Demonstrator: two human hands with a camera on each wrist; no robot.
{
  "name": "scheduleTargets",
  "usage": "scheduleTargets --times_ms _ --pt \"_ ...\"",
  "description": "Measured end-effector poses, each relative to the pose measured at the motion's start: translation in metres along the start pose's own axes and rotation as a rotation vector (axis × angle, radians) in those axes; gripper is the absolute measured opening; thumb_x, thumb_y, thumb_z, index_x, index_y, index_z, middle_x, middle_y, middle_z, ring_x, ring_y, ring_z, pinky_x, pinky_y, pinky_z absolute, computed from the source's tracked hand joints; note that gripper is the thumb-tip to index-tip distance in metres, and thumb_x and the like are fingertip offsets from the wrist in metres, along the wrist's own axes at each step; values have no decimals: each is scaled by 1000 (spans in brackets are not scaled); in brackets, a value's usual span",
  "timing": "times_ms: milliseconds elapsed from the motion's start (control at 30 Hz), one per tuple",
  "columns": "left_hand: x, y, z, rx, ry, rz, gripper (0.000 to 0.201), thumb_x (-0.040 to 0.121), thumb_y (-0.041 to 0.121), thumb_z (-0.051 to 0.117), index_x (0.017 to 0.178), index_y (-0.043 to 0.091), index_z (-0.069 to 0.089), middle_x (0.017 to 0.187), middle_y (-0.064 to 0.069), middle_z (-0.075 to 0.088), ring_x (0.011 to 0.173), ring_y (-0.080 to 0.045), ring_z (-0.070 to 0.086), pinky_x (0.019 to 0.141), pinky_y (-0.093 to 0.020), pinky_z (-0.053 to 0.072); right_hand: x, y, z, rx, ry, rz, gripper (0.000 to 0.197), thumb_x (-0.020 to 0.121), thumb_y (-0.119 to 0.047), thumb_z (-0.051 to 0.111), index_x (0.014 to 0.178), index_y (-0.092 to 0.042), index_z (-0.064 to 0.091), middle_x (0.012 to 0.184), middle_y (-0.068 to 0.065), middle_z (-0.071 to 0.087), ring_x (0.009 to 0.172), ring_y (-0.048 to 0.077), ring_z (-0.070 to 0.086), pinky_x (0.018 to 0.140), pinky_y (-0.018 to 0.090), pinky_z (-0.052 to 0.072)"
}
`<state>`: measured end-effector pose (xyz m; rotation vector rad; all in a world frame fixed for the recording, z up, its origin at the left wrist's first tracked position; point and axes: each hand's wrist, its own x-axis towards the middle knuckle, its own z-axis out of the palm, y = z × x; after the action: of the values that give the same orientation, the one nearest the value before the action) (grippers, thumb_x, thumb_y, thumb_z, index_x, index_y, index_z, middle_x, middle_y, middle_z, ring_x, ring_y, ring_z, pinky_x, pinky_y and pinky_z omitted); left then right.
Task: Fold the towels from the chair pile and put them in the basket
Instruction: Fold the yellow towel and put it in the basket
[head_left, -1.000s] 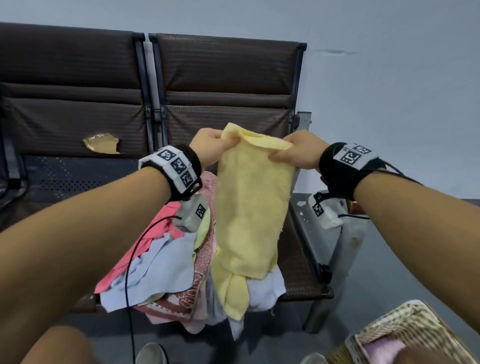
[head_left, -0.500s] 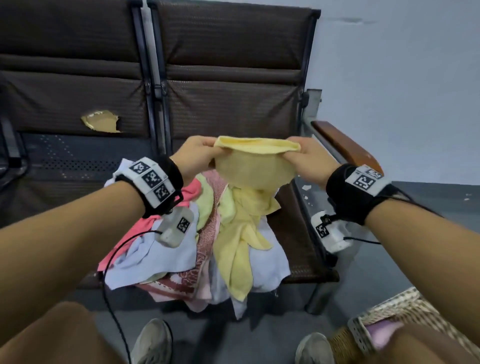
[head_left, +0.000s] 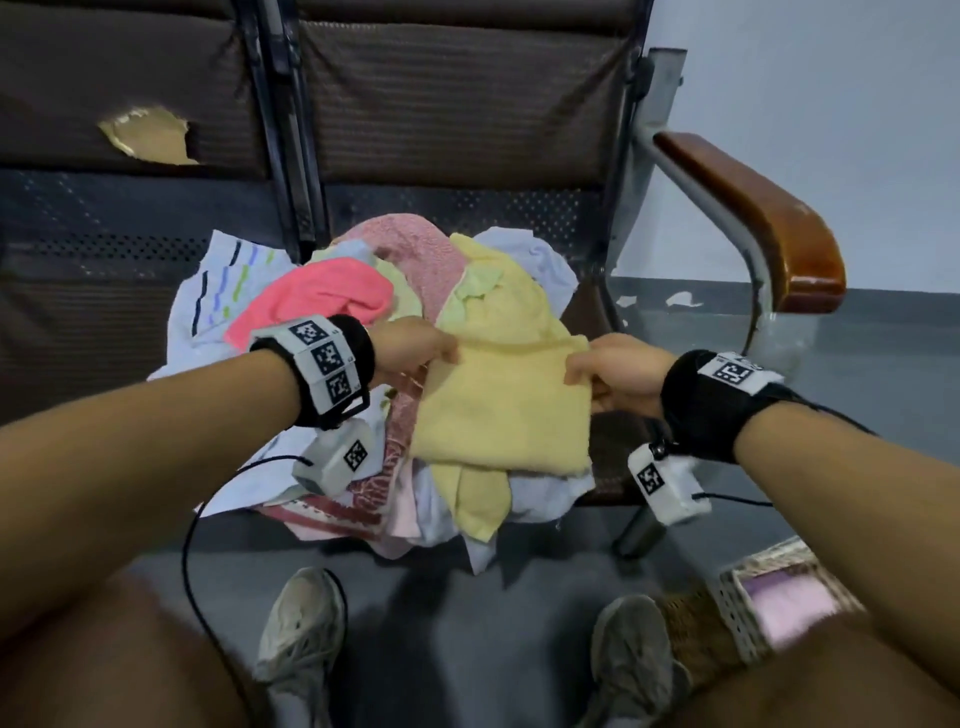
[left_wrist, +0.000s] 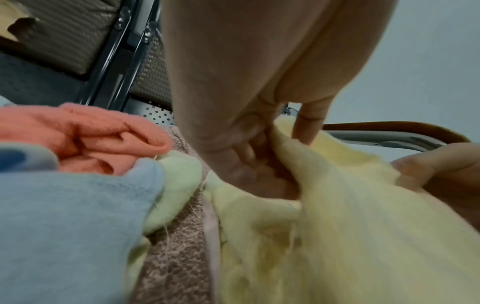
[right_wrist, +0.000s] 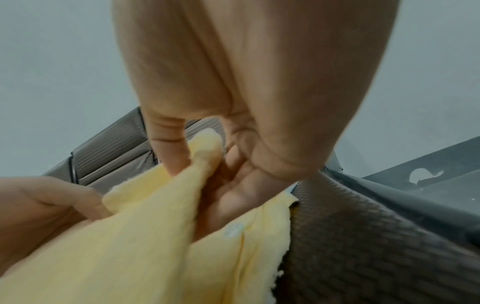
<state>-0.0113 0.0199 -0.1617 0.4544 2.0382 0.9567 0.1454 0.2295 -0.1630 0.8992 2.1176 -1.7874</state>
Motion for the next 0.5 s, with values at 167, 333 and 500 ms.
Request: scheduleTargets --times_ms 167,333,500 --pt "59 -13 -3 108 351 72 25 89 35 63 84 10 67 92 -13 68 83 -30 66 76 -36 57 44 -5 1 -72 312 -151 22 91 -8 61 104 7 70 110 23 71 86 23 67 81 42 61" --pt "85 -18 -2 149 488 76 35 86 41 60 112 19 68 105 -7 71 97 -30 68 89 -37 54 72 -7 13 -252 438 -169 22 87 -18 56 76 1 60 78 24 55 74 24 49 68 33 44" --pt "78 -24 9 170 529 202 41 82 29 69 121 18 63 106 0 68 95 -22 64 75 -26 48 67 3 20 -496 414 -188 48 93 -30 61 138 -16 51 132 5 58 121 25 57 99 31 45"
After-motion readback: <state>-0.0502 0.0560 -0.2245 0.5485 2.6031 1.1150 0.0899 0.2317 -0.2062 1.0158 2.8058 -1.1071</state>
